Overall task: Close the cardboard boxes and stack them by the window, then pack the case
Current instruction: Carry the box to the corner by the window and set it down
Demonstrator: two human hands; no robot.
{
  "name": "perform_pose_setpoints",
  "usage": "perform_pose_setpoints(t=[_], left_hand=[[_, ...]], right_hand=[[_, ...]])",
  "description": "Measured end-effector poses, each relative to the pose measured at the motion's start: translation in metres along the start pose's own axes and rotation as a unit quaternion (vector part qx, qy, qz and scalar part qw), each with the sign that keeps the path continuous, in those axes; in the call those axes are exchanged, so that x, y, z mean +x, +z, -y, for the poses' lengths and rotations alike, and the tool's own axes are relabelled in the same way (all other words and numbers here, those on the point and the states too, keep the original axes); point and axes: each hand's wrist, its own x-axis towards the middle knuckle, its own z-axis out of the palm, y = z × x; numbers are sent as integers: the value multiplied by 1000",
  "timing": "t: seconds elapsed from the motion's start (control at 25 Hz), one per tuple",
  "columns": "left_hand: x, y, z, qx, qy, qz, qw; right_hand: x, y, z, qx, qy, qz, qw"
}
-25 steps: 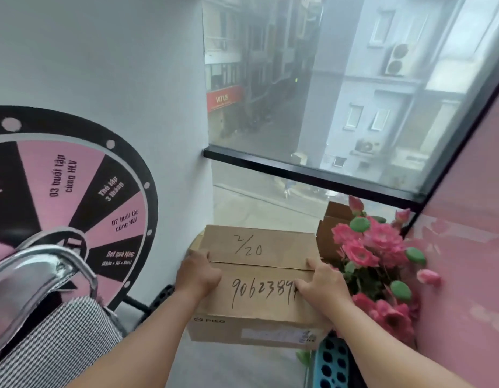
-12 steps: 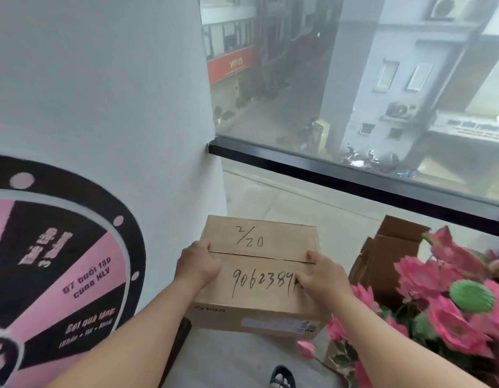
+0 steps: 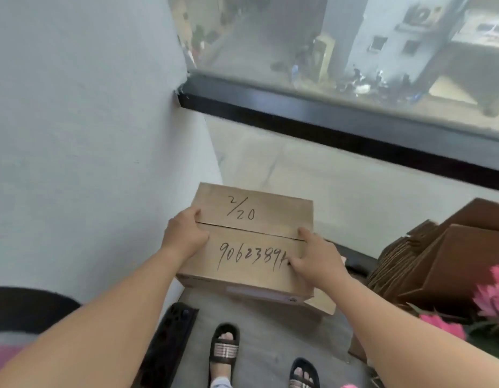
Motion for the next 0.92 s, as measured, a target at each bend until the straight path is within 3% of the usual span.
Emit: perform_pose_setpoints(t=[0.16, 0.48, 0.92], left_hand=[[105, 56, 37, 27, 17, 26, 999], [236, 141, 109, 47, 33, 32, 998], [274, 189, 163, 69, 79, 100, 989]], right_hand=[[83, 73, 0, 37, 40, -9, 998], [190, 184, -12, 61, 73, -11, 995], [217, 248, -33, 50, 102, 35, 993]])
